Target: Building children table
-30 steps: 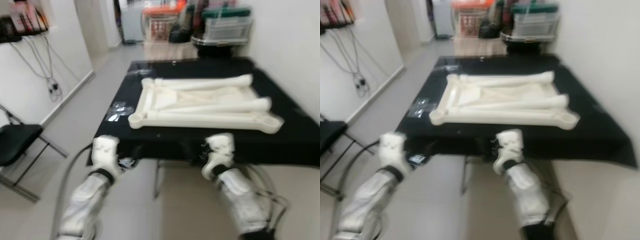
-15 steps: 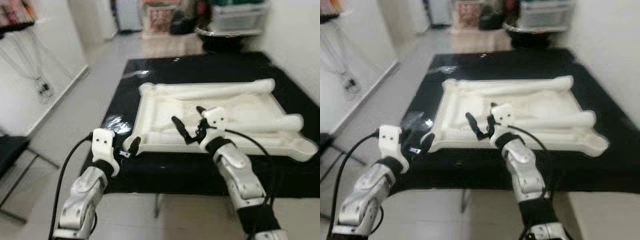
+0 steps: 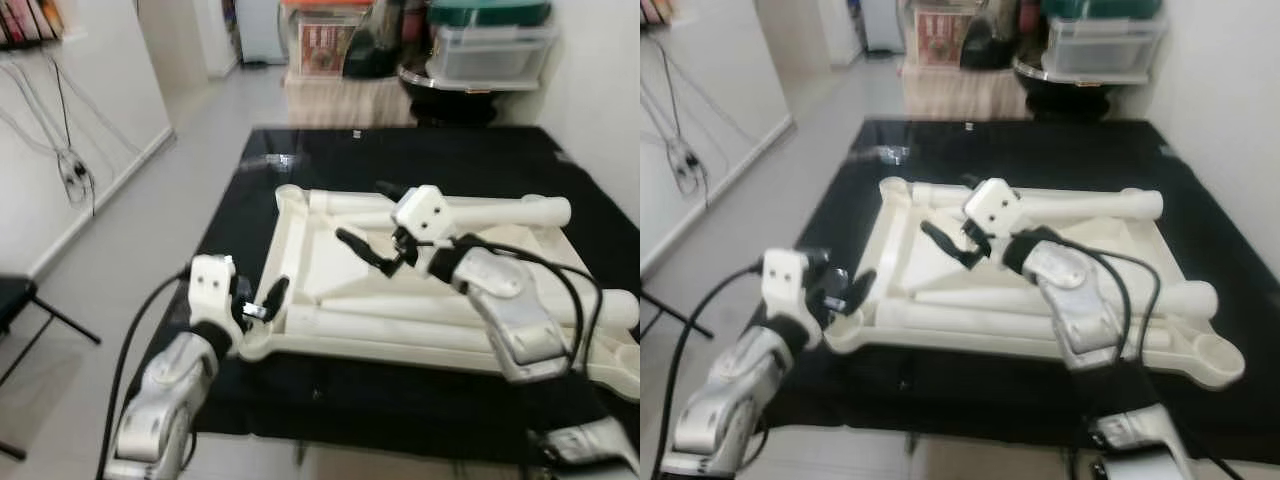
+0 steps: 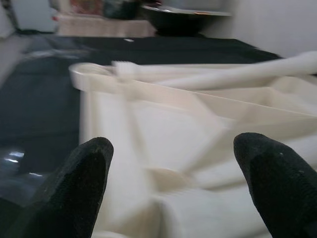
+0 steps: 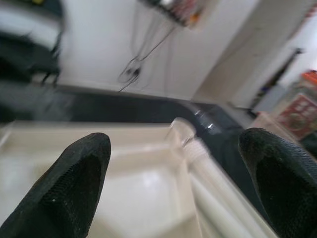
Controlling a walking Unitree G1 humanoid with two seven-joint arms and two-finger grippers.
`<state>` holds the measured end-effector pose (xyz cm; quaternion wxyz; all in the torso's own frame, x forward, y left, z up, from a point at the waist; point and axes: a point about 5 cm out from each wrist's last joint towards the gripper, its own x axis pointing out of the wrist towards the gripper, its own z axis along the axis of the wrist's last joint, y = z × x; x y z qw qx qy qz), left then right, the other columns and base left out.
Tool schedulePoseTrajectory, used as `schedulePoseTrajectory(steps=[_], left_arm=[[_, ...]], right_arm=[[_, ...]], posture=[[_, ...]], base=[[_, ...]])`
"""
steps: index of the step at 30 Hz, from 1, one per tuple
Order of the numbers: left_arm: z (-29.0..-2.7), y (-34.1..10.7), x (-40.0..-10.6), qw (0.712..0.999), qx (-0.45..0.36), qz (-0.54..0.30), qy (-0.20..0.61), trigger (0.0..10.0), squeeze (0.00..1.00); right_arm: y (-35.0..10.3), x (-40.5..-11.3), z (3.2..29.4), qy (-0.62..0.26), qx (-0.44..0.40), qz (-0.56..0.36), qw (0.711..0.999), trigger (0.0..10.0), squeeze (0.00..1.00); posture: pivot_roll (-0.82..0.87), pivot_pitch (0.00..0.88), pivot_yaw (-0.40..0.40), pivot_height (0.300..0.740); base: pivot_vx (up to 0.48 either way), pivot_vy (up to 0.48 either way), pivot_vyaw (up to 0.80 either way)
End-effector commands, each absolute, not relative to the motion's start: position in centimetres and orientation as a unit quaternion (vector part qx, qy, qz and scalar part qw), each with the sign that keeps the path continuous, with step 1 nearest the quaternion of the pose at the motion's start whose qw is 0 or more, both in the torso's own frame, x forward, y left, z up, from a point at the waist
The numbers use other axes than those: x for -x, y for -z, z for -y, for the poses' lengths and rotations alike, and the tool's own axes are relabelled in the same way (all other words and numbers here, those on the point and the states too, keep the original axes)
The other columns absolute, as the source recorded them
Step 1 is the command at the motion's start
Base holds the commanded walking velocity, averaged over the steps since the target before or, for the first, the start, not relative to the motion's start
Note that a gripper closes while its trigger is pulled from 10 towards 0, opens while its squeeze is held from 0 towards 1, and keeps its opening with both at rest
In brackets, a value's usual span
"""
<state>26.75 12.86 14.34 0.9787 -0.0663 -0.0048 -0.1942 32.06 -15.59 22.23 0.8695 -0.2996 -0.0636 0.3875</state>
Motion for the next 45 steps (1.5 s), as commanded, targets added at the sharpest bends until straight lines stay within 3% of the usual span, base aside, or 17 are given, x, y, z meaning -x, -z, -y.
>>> schedulePoseTrajectory(steps=[1, 8, 19, 27, 30, 38, 40, 45], left_arm=[[-12.3, -14.2, -26.2, 0.973, 0.072, -0.005, 0.219, 10.0, 0.00], [-12.1, -13.4, -25.5, 0.969, 0.065, -0.038, 0.235, 10.0, 0.00], [-11.9, -12.3, -24.1, 0.954, 0.060, -0.089, 0.279, 10.0, 0.00], [-11.6, -12.0, -23.7, 0.949, 0.044, -0.103, 0.294, 10.0, 0.00], [-11.5, -11.9, -23.6, 0.949, 0.041, -0.105, 0.294, 10.0, 0.00], [-11.3, -11.9, -23.4, 0.950, 0.044, -0.103, 0.290, 10.0, 0.00], [-11.3, -11.9, -23.4, 0.951, 0.044, -0.103, 0.288, 10.0, 0.00], [-11.1, -11.8, -23.1, 0.951, 0.051, -0.104, 0.287, 10.0, 0.00]], right_arm=[[-21.9, -31.4, 15.6, -0.420, 0.325, 0.034, 0.847, 10.0, 0.00], [-21.5, -30.8, 17.0, -0.433, 0.424, -0.038, 0.794, 10.0, 0.00], [-22.0, -31.1, 18.3, -0.422, 0.476, -0.171, 0.752, 10.0, 0.00], [-21.9, -32.3, 18.3, -0.393, 0.490, -0.242, 0.739, 10.0, 0.00], [-21.3, -33.3, 16.6, -0.406, 0.454, -0.246, 0.754, 10.0, 0.00], [-20.9, -35.3, 15.2, -0.386, 0.415, -0.267, 0.779, 10.0, 0.00], [-20.9, -35.5, 15.0, -0.388, 0.415, -0.273, 0.777, 10.0, 0.00], [-19.8, -36.6, 15.0, -0.372, 0.473, -0.308, 0.737, 10.0, 0.00]], posture=[[-0.10, 0.013, -0.010, 0.740], [-0.10, 0.018, -0.016, 0.740], [-0.10, 0.035, -0.021, 0.740], [-0.10, 0.044, -0.031, 0.740], [-0.11, 0.046, -0.039, 0.740], [-0.10, 0.047, -0.049, 0.740], [-0.10, 0.046, -0.052, 0.740], [-0.09, 0.048, -0.066, 0.740]], base=[[0.000, -0.442, 0.00], [0.000, -0.351, 0.00], [0.000, 0.000, 0.00], [0.000, 0.000, 0.00], [0.000, 0.000, 0.00], [0.000, 0.000, 0.00], [0.000, 0.000, 0.00], [0.000, 0.000, 0.00]])
